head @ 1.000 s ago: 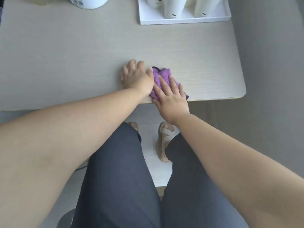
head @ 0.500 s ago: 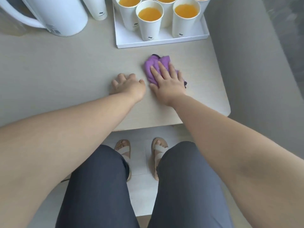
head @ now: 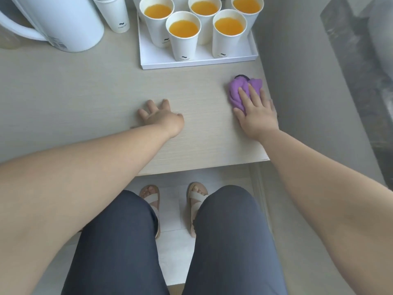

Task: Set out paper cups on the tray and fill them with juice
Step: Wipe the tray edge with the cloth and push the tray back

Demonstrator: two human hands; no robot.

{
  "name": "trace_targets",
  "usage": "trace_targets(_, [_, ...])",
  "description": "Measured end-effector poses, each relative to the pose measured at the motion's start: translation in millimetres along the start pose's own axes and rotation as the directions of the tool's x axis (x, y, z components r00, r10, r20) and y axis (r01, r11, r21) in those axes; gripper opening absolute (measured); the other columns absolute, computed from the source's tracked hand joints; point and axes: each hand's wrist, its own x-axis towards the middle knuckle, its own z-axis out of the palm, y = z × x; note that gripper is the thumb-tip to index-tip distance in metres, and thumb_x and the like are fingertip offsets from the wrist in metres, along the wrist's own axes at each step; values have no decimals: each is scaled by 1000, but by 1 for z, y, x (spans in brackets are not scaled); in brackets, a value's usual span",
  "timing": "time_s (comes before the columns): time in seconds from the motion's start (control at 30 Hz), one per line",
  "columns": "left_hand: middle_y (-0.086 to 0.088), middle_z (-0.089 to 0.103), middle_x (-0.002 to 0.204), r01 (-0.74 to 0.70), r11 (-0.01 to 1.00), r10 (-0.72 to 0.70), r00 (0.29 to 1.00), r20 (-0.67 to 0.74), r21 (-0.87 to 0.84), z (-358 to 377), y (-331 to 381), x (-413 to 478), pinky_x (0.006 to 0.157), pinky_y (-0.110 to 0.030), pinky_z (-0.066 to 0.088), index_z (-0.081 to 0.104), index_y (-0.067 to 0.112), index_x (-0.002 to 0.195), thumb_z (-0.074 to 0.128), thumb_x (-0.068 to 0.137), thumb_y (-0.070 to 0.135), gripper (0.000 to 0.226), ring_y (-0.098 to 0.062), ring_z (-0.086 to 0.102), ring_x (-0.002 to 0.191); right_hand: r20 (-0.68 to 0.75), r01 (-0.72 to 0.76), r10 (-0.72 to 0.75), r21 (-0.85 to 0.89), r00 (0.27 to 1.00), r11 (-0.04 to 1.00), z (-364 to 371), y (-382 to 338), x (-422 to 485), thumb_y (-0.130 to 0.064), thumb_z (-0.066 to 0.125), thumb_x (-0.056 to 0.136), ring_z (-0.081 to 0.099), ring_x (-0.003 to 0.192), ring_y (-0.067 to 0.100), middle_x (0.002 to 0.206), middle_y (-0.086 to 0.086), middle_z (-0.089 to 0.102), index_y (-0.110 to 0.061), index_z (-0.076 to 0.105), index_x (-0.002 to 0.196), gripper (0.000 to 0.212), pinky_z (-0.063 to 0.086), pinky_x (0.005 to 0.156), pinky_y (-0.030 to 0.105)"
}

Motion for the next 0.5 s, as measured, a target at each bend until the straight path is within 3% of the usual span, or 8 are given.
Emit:
trace_targets(0.1, [0, 0, 158, -56, 998, 56, 998, -10, 2, 2, -7, -7, 112, -60, 14, 18, 34, 148, 37, 93, 50, 60, -36, 2, 142, 30, -204, 202, 52, 979, 978, 1, 19, -24, -51, 26, 100, -5, 148, 26, 161, -7, -5, -34, 4, 153, 60, 6, 119, 44])
trace_targets(0.2, [1, 3, 158, -136, 990, 137, 990, -26, 34, 5, -19, -17, 112, -57, 15, 23, 33, 147, 38, 94, 47, 57, -30, 4, 144, 45, -285, 283, 45, 958, 957, 11, 6, -56, -51, 24, 100, -7, 148, 29, 161, -3, -8, -31, 0, 153, 62, 4, 119, 47])
trace_targets(0.27, [0, 5, 158, -188, 981, 190, 981, -39, 50, 6, -27, -21, 115, -52, 14, 25, 32, 147, 39, 94, 46, 57, -28, 5, 144, 56, -278, 276, 30, 960, 960, 21, -16, -80, -51, 23, 100, -10, 147, 30, 161, -2, -10, -30, -2, 153, 62, 1, 119, 49])
trace_targets(0.43, [-6, 12, 157, -259, 966, 258, 962, -85, -3, 3, -63, -29, 117, -33, 11, 30, 26, 147, 39, 96, 43, 54, -31, 12, 142, 96, -27, 30, -30, 995, 999, 29, -38, -110, -52, 24, 100, -11, 148, 27, 161, -5, -9, -36, -1, 152, 60, 0, 119, 47])
trace_targets(0.5, [-7, 15, 156, -249, 969, 247, 961, -122, 2, -4, -90, -27, 116, -33, 13, 33, 25, 146, 38, 97, 42, 52, -31, 17, 140, 112, -109, 111, -22, 988, 994, 25, -42, -104, -52, 23, 100, -11, 147, 28, 161, -5, -9, -35, -2, 152, 60, 0, 119, 48])
